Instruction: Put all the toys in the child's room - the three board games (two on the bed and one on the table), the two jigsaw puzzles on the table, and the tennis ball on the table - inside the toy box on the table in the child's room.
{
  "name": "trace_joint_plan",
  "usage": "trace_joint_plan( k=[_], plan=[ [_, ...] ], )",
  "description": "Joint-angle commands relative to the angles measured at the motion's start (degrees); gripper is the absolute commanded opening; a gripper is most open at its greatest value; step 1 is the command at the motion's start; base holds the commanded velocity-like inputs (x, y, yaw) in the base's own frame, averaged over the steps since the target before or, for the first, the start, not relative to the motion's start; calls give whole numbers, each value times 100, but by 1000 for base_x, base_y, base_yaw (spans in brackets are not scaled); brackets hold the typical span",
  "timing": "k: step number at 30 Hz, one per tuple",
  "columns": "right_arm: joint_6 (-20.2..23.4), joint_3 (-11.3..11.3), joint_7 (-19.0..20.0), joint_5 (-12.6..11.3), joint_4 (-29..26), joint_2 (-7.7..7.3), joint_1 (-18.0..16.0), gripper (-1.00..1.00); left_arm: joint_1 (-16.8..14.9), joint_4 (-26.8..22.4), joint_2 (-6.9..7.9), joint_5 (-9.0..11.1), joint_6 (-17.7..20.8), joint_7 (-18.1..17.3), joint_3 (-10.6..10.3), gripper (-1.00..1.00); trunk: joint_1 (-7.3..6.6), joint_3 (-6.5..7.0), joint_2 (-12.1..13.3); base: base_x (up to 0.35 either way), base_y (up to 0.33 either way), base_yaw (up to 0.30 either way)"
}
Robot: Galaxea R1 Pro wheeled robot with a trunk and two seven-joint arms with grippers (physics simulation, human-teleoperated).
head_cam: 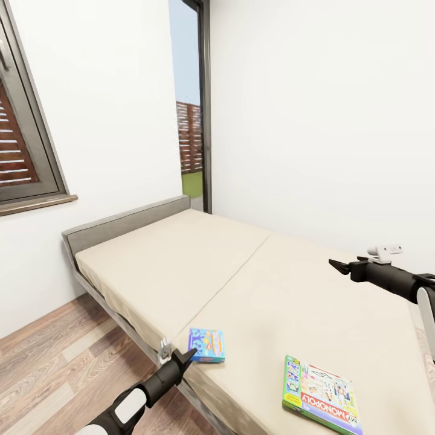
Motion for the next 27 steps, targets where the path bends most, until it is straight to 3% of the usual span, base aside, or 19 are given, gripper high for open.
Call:
trace_joint_plan(
  k=[1,6,7,12,19,22,24,26,27],
  plan=[
    [37,-7,23,-3,-4,1,-5,100,-4,-8,3,50,35,-17,-31,-100,-1,-6,-3,0,0,0],
    [32,-4,21,-3,-3,11,-5,100,9,-200,3,49,35,-61,-43,-100,-1,-6,-3,0,0,0],
    [-34,-4,11,3,-3,14,-5,100,19,-256,41,49,241,-53,-43,-100,-1,-6,-3,0,0,0],
    [-54,-2,13,6,-3,15,-5,100,29,-409,46,39,318,-48,-55,-100,-1,-6,-3,0,0,0],
    [-59,-4,14,11,-3,14,-5,100,32,-583,46,43,345,-30,-576,-100,-1,-6,-3,0,0,0],
    [-61,-11,13,14,-3,9,-5,100,33,-1022,58,40,429,110,-726,-100,-1,-6,-3,0,0,0],
    [-62,-12,13,14,-3,6,-5,100,37,-1470,61,43,628,499,-786,-100,-1,-6,-3,0,0,0],
    [-58,-14,14,15,-3,12,-5,100,46,-2160,41,50,860,1163,-817,-100,-1,-6,-3,0,0,0],
    [-42,-15,14,15,-3,16,-5,100,52,-2663,27,51,1012,1681,-845,-100,-1,-6,-3,0,0,0]
  ],
)
